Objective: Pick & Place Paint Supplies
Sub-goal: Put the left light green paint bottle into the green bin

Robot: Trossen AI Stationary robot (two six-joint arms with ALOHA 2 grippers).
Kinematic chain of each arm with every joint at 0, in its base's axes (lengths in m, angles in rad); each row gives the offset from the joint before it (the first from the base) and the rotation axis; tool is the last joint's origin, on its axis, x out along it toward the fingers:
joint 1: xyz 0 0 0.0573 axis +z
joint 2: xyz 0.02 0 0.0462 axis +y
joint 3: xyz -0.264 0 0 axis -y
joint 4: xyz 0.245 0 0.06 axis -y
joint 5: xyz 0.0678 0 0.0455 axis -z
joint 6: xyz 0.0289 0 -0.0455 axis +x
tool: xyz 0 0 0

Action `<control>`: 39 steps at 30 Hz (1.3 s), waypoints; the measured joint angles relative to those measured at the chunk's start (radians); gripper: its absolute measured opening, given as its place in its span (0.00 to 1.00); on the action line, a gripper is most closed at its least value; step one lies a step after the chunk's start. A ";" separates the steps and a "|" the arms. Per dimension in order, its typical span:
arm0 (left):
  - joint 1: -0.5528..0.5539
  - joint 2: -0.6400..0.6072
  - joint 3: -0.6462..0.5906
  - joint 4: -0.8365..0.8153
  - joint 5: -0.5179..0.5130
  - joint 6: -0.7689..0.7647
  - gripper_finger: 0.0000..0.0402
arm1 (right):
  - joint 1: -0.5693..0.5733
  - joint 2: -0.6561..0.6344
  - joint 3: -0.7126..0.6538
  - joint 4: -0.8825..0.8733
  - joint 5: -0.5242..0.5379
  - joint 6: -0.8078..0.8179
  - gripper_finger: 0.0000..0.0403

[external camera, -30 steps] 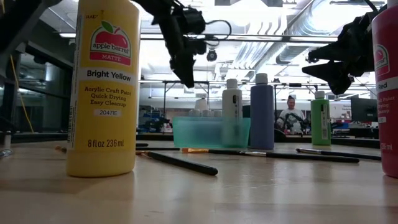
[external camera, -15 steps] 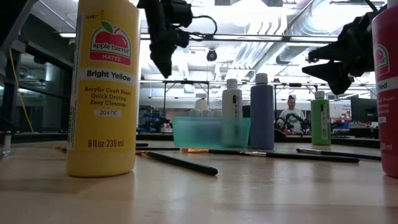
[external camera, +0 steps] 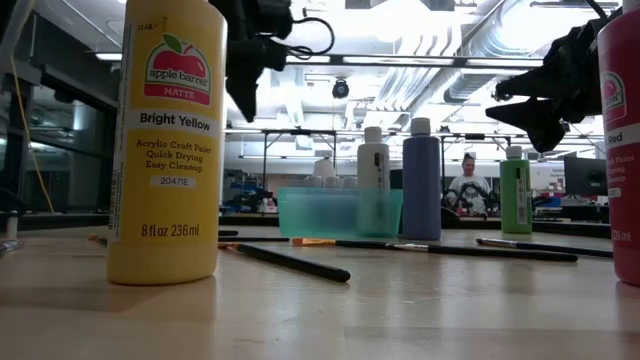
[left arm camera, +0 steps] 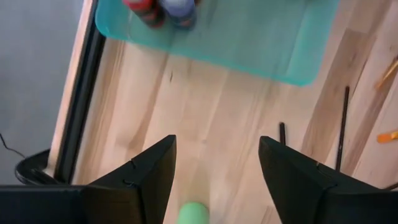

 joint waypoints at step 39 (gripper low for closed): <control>0.000 -0.615 -0.611 -0.029 -0.310 -0.759 0.56 | 0.000 0.000 0.000 0.000 0.000 0.000 0.55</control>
